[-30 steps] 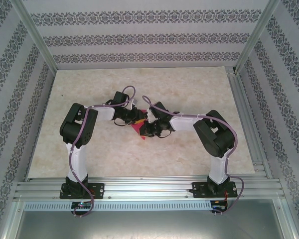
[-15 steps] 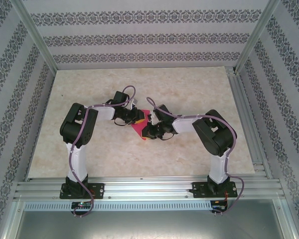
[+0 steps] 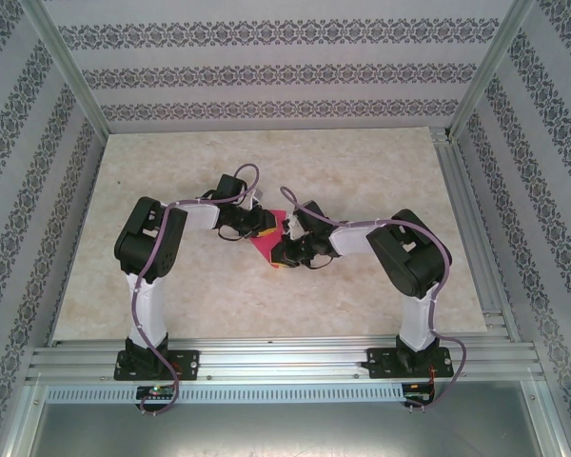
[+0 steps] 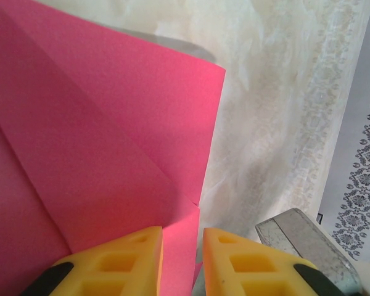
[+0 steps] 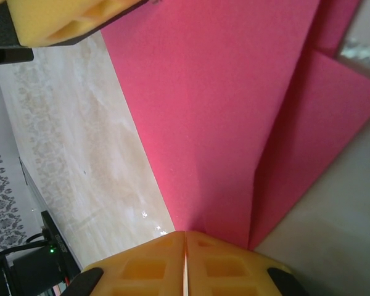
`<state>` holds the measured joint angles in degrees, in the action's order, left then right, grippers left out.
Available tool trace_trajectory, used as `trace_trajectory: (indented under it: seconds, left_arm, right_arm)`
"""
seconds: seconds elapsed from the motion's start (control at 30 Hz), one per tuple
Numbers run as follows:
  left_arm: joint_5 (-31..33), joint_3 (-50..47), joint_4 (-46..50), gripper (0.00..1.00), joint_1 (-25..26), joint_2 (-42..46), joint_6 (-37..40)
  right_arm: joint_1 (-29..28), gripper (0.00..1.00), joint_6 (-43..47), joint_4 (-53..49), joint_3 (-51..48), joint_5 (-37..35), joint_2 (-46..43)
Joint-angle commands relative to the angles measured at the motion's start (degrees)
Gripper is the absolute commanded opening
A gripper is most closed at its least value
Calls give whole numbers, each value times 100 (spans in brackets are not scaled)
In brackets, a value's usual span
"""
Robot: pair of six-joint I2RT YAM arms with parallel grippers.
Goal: Fold a paper plane with a square sheet of paper (pick it up from the middle)
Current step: Fourth fold the wing at the center of the table.
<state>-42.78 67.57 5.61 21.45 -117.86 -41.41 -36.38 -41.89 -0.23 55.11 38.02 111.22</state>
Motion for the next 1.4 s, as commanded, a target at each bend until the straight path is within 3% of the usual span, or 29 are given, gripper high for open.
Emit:
trace_trajectory:
  seconds: [0.0,0.1,0.3,0.4,0.57,0.83,1.1,1.37]
  left_arm:
    - [11,109,102,26,5,-28,98]
    - [-16,90,91,26,3,0,107]
    - [-331,48,-242,30,1,219,-81]
    - [-453,80,-437,38,-1,468,-228]
    - [-153,185,-45,42,-83,974,-78]
    - [607,-434,467,45,-489,1822,49]
    - [722,-821,582,44,-669,2101,81]
    - [784,-913,602,44,-687,2171,73]
  right_arm:
    - [-147,11,186,-428,-53,-207,-168]
    - [-137,12,198,-529,44,-136,-469]
    - [-60,22,832,-1754,372,-1332,-1041]
    - [43,27,940,-2044,430,-1799,-1117]
    - [107,32,909,-2040,655,-1826,-946]
    - [-20,36,899,-1978,1255,-1613,-304]
    - [-112,29,955,-2155,1867,-1473,289]
    - [-191,14,976,-2119,2037,-1279,622]
